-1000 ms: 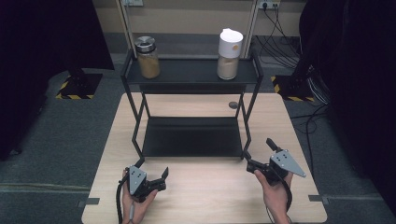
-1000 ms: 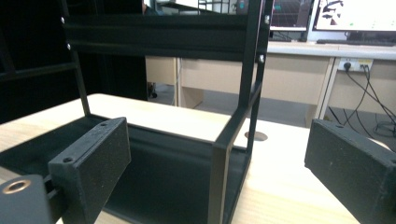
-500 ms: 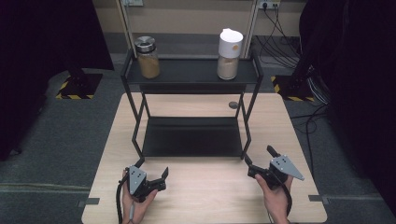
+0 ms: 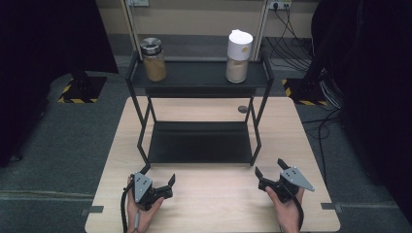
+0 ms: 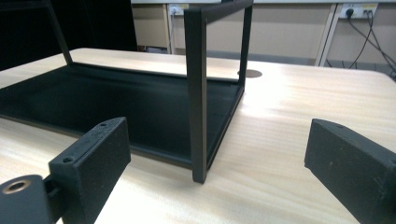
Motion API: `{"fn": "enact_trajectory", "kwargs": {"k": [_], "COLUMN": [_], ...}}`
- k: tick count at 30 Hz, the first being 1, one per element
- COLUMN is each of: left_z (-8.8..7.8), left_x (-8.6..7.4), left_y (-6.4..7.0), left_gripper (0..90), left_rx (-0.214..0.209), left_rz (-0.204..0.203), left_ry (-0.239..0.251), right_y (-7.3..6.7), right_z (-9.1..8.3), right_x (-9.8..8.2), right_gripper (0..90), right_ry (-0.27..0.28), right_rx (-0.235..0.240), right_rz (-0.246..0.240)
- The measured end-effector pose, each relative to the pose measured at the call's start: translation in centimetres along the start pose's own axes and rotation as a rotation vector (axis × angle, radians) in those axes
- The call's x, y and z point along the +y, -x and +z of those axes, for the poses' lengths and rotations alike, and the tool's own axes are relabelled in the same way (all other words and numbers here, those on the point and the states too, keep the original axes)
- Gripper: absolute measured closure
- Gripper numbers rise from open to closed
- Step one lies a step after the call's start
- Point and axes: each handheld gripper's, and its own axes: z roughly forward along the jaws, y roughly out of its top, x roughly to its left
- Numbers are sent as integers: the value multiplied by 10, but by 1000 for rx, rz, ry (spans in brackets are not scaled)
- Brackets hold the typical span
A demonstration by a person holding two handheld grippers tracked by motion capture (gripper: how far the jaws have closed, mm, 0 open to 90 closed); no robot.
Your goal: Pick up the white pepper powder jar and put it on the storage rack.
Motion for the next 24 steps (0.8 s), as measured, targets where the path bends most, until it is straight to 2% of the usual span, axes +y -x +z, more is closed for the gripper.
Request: {"fn": "enact_trajectory", "kwargs": {"k": [11,24], "left_z": [0,0], "left_x": [0,0], "left_y": [0,0], "left_gripper": [2,2], "left_rx": [-2,-4], "left_rz": [2,3], "left_ry": [0,0], "right_y": [-1,-2], "right_z": [2,2], "right_x": [-9,-12], "right_gripper": [70,70], "right_ry": [-30,-35], "right_rx": [-9,-8], "right_rz": [15,15]}}
